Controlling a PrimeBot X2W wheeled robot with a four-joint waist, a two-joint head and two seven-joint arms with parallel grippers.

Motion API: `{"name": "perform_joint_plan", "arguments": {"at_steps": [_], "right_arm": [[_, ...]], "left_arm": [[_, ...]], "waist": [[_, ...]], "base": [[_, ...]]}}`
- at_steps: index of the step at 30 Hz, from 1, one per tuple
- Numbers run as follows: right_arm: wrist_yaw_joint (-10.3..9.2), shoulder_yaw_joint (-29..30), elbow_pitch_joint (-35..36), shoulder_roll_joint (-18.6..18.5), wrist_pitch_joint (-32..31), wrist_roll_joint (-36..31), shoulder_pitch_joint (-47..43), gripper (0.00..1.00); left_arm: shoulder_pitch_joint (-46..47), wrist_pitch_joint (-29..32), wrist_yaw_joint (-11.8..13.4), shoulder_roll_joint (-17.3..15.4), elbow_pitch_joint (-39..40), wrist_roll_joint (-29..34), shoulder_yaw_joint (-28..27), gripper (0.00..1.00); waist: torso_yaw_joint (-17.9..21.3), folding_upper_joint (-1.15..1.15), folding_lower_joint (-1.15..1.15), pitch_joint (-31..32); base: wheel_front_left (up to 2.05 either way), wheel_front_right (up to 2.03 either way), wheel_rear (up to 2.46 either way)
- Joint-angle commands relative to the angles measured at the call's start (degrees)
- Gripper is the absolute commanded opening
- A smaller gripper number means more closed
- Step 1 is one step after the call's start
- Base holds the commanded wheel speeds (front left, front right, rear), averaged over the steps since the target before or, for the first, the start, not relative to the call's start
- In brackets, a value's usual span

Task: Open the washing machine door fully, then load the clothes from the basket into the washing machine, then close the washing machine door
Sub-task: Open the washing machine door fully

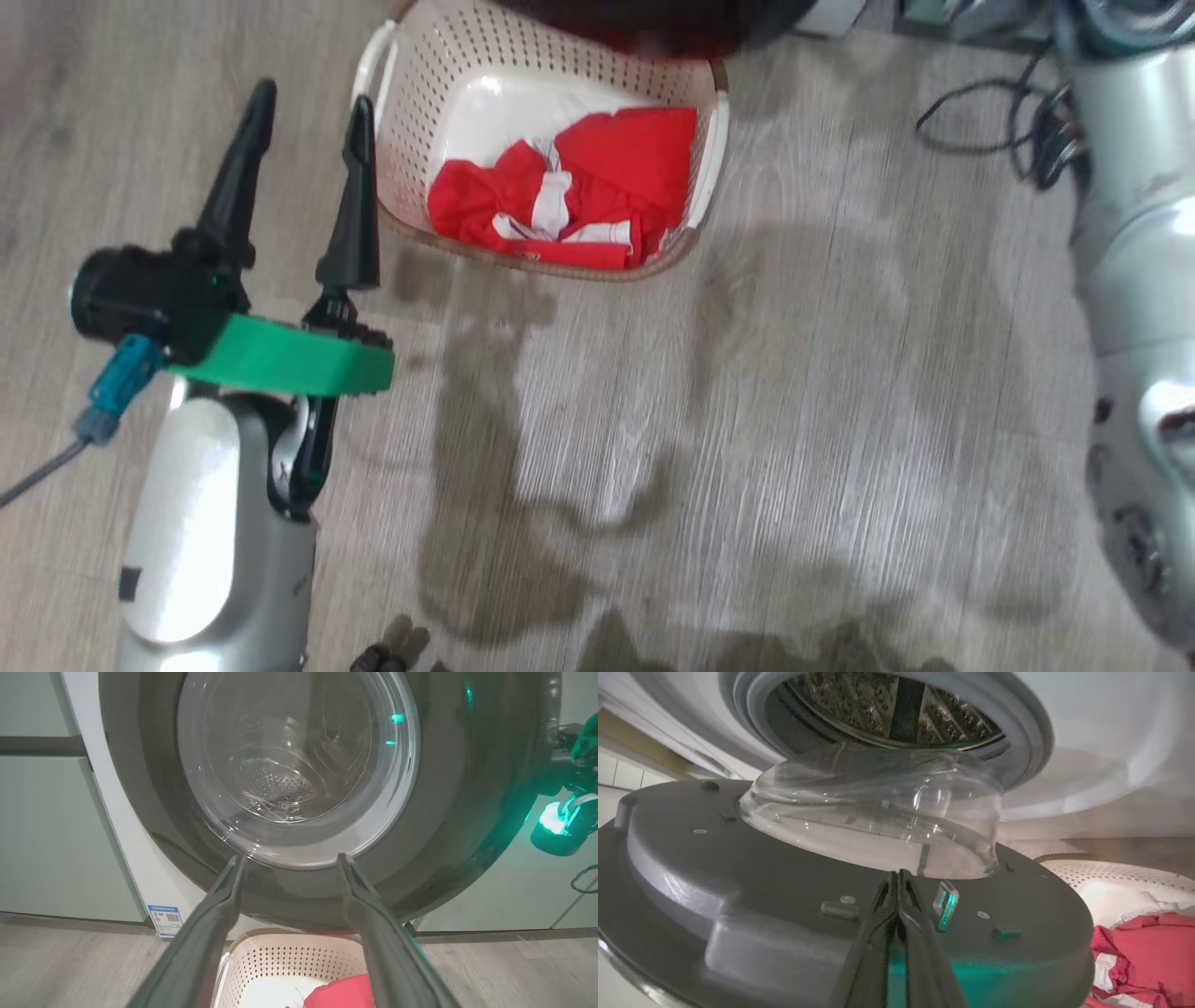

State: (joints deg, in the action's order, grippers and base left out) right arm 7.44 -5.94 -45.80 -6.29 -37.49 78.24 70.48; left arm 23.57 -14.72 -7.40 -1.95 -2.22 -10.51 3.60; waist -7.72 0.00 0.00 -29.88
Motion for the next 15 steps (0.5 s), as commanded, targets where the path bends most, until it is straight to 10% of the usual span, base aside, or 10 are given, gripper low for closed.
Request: {"name": "perform_joint_plan", "arguments": {"at_steps": [1, 15], "right_arm": [[0.05, -0.96, 3.22, 2.4, -1.26, 0.49, -0.61, 0.0], [0.05, -3.56, 10.57, 3.16, -6.83, 1.01, -13.36, 0.0]], "left_arm": [[-1.02, -0.28, 0.21, -0.93, 1.56, 0.19, -1.97, 1.0], [-6.07, -0.28, 1.89, -0.93, -0.42, -0.28, -2.13, 1.0]], "waist": [[-0.26, 0.0, 0.0, 1.4], [-3.26, 0.0, 0.0, 8.4]], "base": [[0.0, 0.0, 0.0], [0.0, 0.0, 0.0]]}}
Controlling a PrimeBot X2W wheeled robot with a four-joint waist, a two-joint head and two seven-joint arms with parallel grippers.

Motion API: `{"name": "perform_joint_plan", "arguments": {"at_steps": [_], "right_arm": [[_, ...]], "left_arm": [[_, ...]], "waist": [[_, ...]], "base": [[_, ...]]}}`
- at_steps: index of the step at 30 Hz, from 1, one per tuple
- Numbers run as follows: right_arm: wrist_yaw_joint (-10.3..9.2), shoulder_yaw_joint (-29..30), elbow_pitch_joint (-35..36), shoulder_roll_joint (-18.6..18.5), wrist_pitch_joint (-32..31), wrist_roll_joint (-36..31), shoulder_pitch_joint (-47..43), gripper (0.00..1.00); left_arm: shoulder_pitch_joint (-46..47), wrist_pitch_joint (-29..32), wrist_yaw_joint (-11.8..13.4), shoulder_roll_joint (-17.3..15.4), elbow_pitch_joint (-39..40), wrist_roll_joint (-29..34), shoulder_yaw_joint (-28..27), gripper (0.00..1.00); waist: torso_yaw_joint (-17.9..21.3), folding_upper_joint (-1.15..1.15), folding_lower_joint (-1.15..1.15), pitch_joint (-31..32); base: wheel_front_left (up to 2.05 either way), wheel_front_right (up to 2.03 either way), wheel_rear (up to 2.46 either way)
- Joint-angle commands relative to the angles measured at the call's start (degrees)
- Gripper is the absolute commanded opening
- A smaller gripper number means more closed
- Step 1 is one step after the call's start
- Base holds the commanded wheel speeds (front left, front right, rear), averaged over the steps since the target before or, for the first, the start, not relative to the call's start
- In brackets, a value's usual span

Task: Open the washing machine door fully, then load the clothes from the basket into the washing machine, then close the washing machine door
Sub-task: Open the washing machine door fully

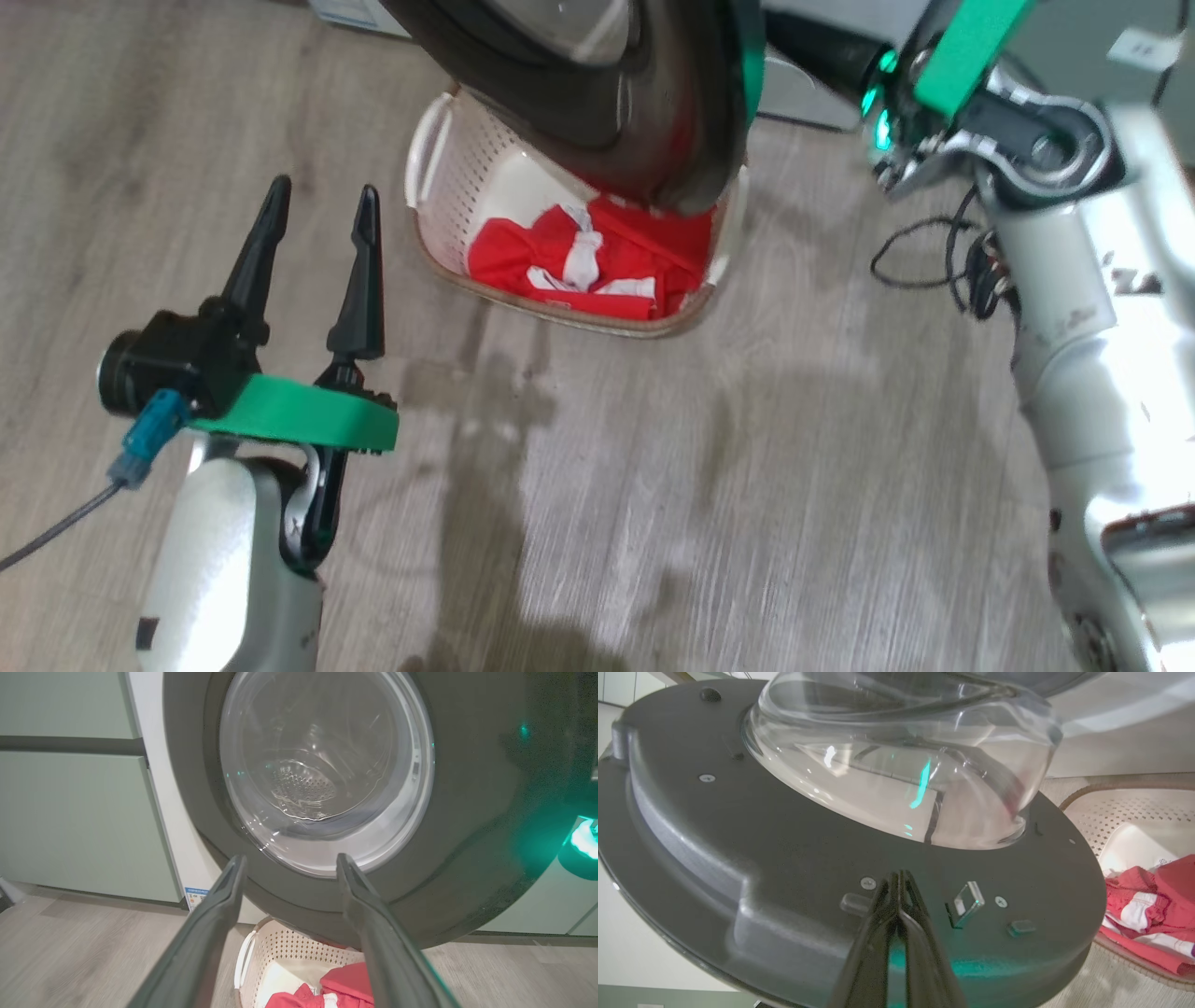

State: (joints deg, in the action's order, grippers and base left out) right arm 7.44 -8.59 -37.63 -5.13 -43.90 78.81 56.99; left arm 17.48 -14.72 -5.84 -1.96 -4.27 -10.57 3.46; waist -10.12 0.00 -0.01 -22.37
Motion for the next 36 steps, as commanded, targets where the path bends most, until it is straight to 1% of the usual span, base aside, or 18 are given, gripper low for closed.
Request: {"name": "perform_joint_plan", "arguments": {"at_steps": [1, 10, 20, 30, 36], "right_arm": [[0.05, -1.09, 2.73, 2.03, -0.79, 0.55, -0.66, 0.0], [0.05, -3.15, 4.23, 2.22, -2.83, 1.7, -6.34, 0.0], [0.05, -7.77, 3.86, 2.24, -1.9, 5.06, -8.8, 0.0], [0.05, -13.37, 2.25, 2.24, -0.09, 9.1, -8.68, 0.0], [0.05, -15.55, 1.01, 2.24, 1.5, 10.75, -8.03, 0.0]], "left_arm": [[-0.27, -0.28, 0.5, -0.92, 1.47, -0.38, -1.97, 1.0], [-2.77, -0.28, 1.69, -0.92, 0.48, -1.21, -0.91, 1.0], [-4.36, -0.28, 2.26, -0.92, 0.15, -1.99, 0.43, 1.0], [-5.0, -0.28, 2.88, -0.92, 0.59, -2.63, 1.29, 1.0], [-5.2, -0.28, 3.11, -0.92, 0.71, -2.74, 1.34, 1.0]], "waist": [[-1.24, 0.0, 0.01, 1.32], [-5.38, 0.0, 0.01, 4.94], [-9.47, 0.0, 0.01, 7.29], [-11.98, 0.0, 0.01, 7.93], [-12.6, 0.0, 0.01, 8.04]], "base": [[0.0, 0.0, 0.0], [0.0, 0.0, 0.0], [0.0, 0.0, 0.0], [0.0, 0.0, 0.0], [0.0, 0.0, 0.0]]}}
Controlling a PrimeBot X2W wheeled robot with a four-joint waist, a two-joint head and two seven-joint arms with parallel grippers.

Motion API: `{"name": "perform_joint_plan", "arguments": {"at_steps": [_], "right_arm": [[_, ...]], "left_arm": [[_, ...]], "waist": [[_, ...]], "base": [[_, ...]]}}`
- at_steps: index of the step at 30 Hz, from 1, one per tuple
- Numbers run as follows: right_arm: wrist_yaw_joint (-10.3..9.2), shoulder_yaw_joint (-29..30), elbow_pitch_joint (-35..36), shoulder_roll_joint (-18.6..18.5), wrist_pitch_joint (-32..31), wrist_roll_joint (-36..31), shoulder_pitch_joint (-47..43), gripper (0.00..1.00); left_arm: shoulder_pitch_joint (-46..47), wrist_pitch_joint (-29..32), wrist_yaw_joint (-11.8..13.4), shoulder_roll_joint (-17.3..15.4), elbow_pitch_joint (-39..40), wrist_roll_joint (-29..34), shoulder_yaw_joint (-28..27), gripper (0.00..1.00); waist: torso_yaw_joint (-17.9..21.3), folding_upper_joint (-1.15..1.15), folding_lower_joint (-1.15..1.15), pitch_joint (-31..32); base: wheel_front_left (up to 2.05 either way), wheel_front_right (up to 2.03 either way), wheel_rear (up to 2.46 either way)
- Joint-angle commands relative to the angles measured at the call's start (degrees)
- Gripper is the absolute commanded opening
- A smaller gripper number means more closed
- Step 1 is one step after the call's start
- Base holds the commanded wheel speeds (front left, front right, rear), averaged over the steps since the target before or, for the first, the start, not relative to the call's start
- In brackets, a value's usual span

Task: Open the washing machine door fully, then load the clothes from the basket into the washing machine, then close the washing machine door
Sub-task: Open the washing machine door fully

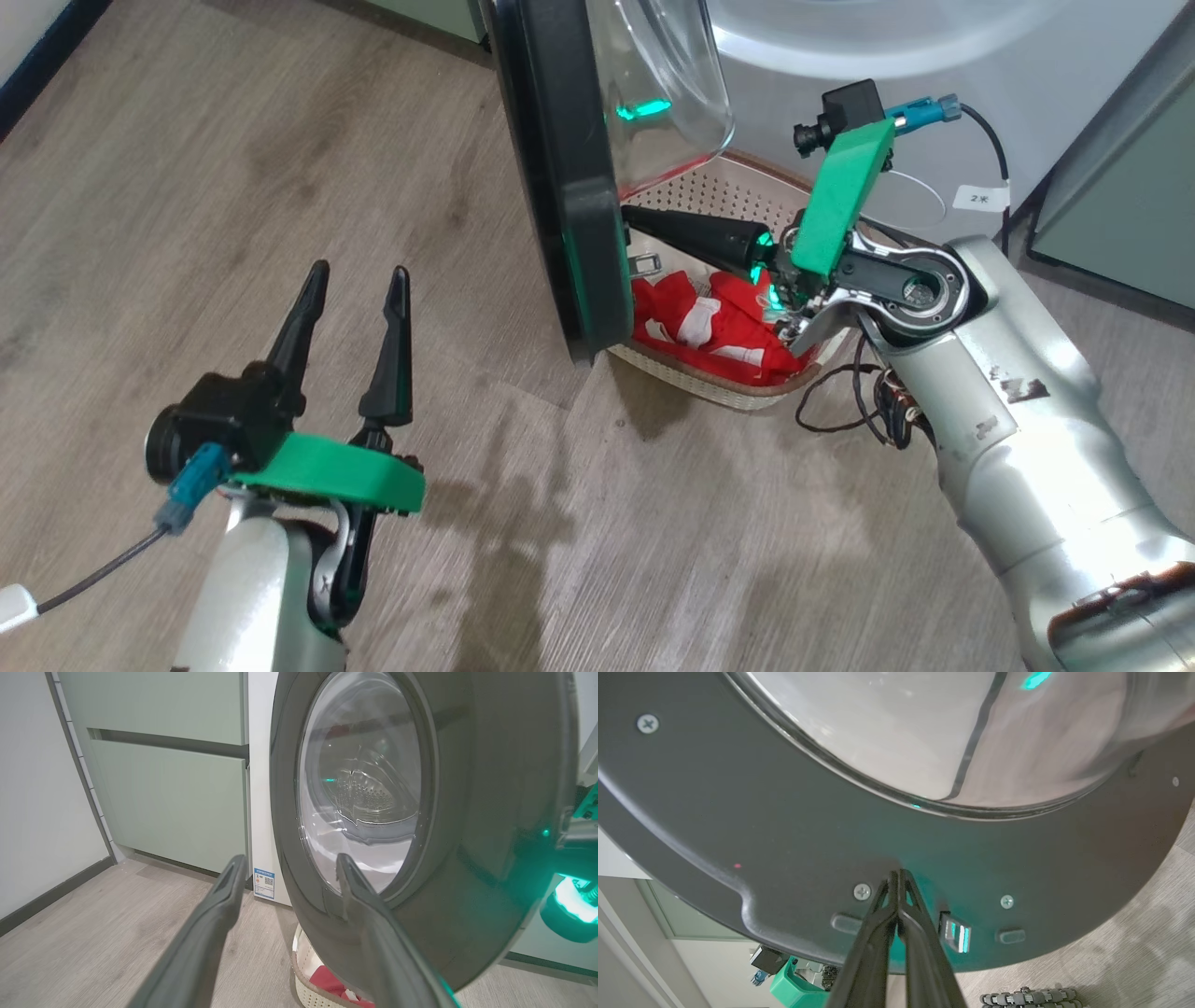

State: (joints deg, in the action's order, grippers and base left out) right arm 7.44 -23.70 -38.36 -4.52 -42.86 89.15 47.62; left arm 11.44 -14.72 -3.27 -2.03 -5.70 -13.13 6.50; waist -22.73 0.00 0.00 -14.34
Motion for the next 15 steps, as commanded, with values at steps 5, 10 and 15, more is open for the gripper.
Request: {"name": "perform_joint_plan", "arguments": {"at_steps": [5, 10, 15], "right_arm": [[0.05, 0.22, 1.34, 1.61, 1.99, 1.39, 0.9, 0.0], [0.05, 3.64, 3.72, 0.33, 5.65, 3.02, -2.66, 0.0], [0.05, 8.18, 10.47, -1.08, 10.84, 5.01, -9.59, 1.0]], "left_arm": [[0.63, -0.28, 0.76, -0.85, 2.27, 0.0, -1.87, 1.0], [0.53, -0.28, 0.28, -0.85, 2.08, 0.13, -2.11, 1.0], [0.13, -0.28, -0.29, -0.85, 1.65, 0.35, -2.71, 1.0]], "waist": [[0.47, 0.0, 0.0, 0.17], [1.51, 0.0, 0.0, 0.88], [3.22, 0.0, 0.0, 1.86]], "base": [[0.0, 0.0, 0.0], [0.0, 0.0, 0.0], [0.0, 0.0, 0.0]]}}
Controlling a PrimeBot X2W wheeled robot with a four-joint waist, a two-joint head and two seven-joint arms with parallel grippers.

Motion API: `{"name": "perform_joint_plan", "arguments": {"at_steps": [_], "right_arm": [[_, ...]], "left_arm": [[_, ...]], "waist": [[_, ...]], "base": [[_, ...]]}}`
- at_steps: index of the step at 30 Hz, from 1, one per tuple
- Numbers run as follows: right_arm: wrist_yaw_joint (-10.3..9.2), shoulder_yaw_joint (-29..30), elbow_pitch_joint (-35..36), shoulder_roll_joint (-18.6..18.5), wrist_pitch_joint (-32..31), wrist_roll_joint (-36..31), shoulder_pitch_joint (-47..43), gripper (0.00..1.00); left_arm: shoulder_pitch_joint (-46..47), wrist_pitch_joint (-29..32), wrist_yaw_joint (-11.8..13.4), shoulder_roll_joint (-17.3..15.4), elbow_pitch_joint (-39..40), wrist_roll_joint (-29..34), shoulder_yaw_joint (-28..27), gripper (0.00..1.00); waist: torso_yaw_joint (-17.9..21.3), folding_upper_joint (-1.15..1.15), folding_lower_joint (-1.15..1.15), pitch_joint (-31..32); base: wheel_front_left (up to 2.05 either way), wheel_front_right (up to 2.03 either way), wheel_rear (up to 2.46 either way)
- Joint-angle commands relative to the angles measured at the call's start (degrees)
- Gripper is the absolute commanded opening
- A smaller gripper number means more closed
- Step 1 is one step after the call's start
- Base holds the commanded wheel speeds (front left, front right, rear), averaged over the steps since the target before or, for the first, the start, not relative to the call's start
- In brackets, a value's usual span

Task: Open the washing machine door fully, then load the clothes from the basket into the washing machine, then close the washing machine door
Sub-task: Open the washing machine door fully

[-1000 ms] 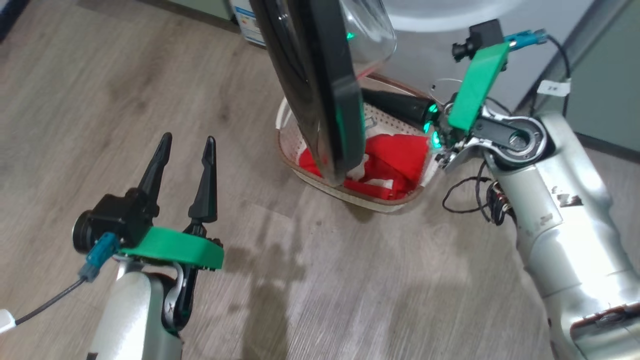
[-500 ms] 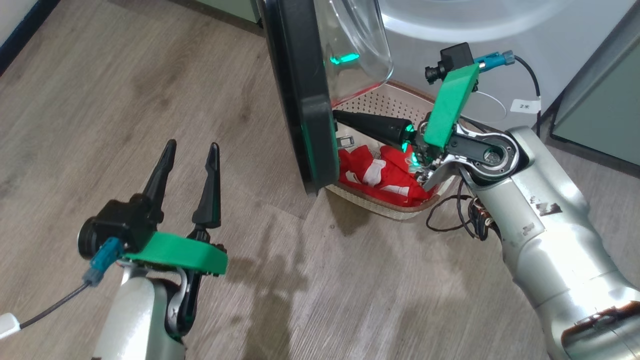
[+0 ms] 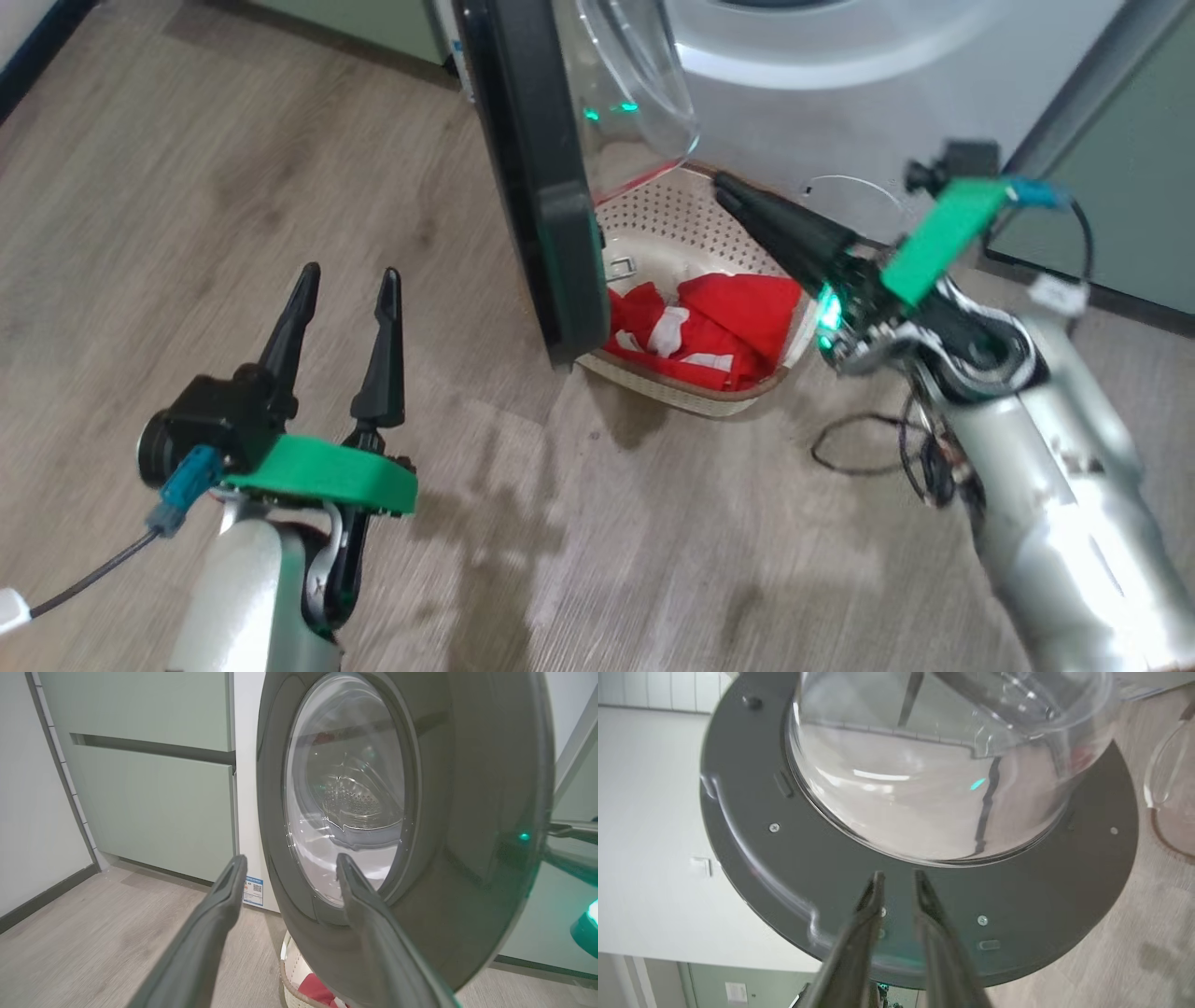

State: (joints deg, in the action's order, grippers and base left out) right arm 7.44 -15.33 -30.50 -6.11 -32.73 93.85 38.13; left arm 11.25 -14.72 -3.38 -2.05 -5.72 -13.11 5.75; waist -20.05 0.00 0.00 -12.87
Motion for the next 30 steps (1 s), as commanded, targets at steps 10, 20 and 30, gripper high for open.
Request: {"name": "perform_joint_plan", "arguments": {"at_steps": [10, 20, 30], "right_arm": [[0.05, 6.05, 18.49, -0.9, 11.81, -0.15, -18.67, 1.0], [0.05, 8.54, 28.02, -0.48, 22.56, -6.83, -30.9, 1.0], [0.05, 11.47, 32.28, -1.58, 38.7, -28.01, -32.2, 1.0]], "left_arm": [[-0.48, -0.28, -1.3, -0.84, 0.7, 1.79, -3.72, 1.0], [-1.52, -0.28, -1.91, -0.89, 0.23, 2.86, -5.44, 1.0], [-2.35, -0.28, -2.21, -0.89, -0.01, 3.76, -6.74, 1.0]], "waist": [[4.86, 0.0, 0.0, 2.58], [8.43, 0.0, 0.0, 3.72], [9.99, 0.0, 0.0, 4.44]], "base": [[0.0, 0.0, 0.0], [0.0, 0.0, 0.0], [0.0, 0.0, 0.0]]}}
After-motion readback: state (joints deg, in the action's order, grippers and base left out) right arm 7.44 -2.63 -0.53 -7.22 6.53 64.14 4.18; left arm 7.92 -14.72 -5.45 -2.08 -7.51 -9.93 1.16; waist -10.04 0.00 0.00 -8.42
